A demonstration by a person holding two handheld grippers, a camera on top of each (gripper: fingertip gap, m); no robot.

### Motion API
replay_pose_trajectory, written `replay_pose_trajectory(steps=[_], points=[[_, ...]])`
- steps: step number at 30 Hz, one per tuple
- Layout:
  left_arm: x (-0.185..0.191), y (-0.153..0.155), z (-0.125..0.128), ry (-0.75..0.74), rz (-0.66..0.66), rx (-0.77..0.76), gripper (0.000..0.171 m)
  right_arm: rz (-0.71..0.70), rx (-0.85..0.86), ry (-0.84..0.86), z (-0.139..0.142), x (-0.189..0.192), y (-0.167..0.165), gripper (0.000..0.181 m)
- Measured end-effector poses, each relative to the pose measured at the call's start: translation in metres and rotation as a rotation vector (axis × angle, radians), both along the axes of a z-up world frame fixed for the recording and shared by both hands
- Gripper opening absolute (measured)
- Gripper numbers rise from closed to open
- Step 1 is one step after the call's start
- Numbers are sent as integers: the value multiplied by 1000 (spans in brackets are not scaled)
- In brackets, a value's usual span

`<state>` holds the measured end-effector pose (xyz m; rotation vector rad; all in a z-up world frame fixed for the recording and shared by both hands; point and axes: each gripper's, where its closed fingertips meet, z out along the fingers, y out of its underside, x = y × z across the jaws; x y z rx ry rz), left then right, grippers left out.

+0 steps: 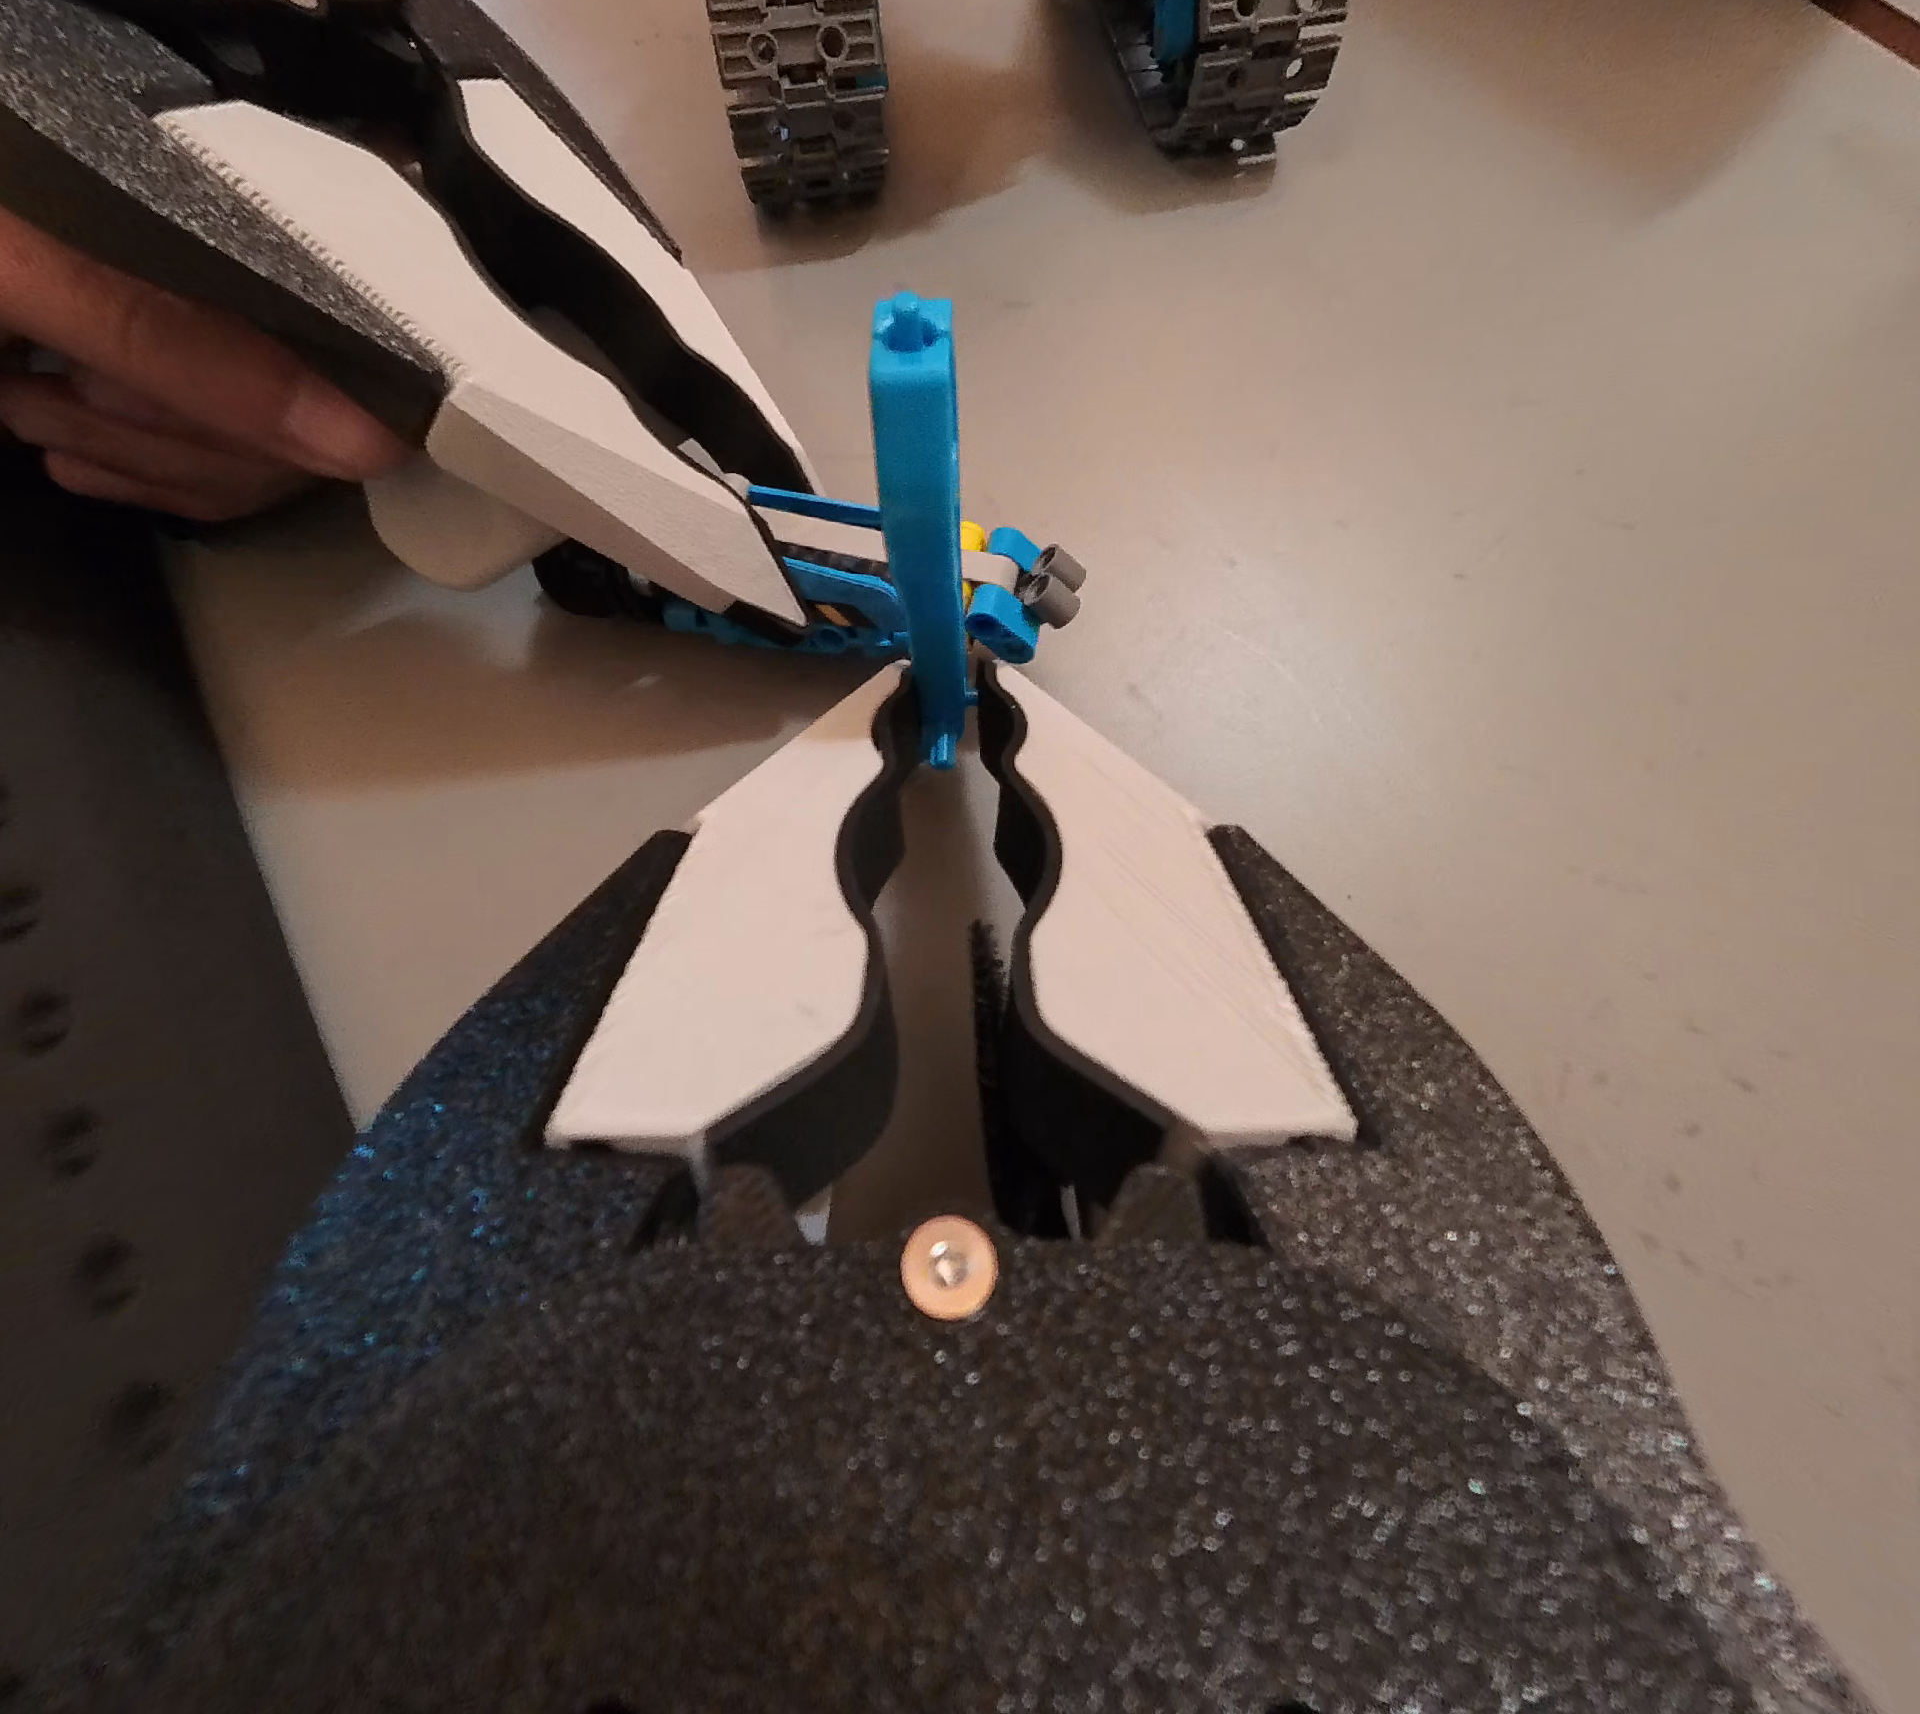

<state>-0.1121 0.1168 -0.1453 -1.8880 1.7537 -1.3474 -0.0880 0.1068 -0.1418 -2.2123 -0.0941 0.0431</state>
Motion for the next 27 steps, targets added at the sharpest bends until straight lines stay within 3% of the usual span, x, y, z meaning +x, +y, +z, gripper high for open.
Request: replay_pose_trajectory(steps=[10,16,23,27], points=[[0,2,-4,11,3,79,23,16,-7,-43,-1,0,3,9],[0,5,-4,21,17,47,23,56,-10,-170,-1,1,10,8],[2,13,-4,-7,24,225,23,146,-97,-189,-3,2,17,8],[3,22,-5,19,59,107,22,247,-192,-258,-4,2,27,8]])
